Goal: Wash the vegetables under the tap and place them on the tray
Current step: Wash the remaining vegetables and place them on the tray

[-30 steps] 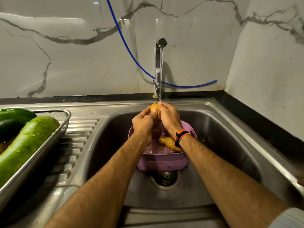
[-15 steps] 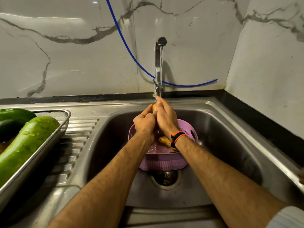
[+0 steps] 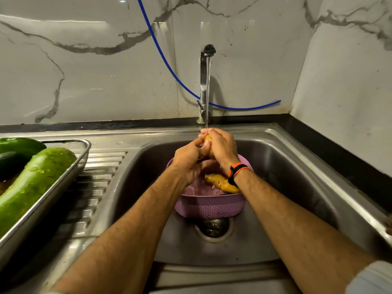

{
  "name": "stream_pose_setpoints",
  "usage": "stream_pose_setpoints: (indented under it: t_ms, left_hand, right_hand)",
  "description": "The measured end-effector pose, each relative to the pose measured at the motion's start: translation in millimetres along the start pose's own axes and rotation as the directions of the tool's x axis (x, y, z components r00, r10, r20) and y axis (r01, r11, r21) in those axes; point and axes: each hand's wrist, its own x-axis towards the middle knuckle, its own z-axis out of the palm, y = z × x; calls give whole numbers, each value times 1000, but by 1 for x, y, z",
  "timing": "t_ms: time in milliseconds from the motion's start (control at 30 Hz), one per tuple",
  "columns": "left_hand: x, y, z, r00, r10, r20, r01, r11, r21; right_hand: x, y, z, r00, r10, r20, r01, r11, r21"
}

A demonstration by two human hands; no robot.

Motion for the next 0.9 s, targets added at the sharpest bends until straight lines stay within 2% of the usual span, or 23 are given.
stream_pose_setpoints:
  t_ms: [200, 367, 533, 667, 833, 900]
  left_hand:
    - [1, -8, 11, 983, 56, -173, -80, 988, -133]
    - [3, -3, -5, 999, -37, 13, 38, 998, -52]
    - [6, -7, 6, 981, 64, -185, -75, 996, -53]
    - [5, -5, 4, 997, 32, -75, -35, 999, -38]
    - [9, -16, 9, 967, 183, -179, -154, 974, 165]
    - [8, -13, 7, 961, 197, -193, -164, 971, 176]
  right_hand:
    - [-9, 2, 13, 992, -125, 10, 125, 991, -42]
    - [1, 0, 2, 999, 8, 53, -8, 1000, 7]
    - [-9, 4, 12, 991, -128, 40, 131, 988, -82]
    - [-1, -3, 5, 1000, -14, 0, 14, 999, 41]
    - [4, 3, -5, 993, 93, 71, -94, 995, 22]
    - [4, 3, -4, 990, 110, 89, -113, 993, 26]
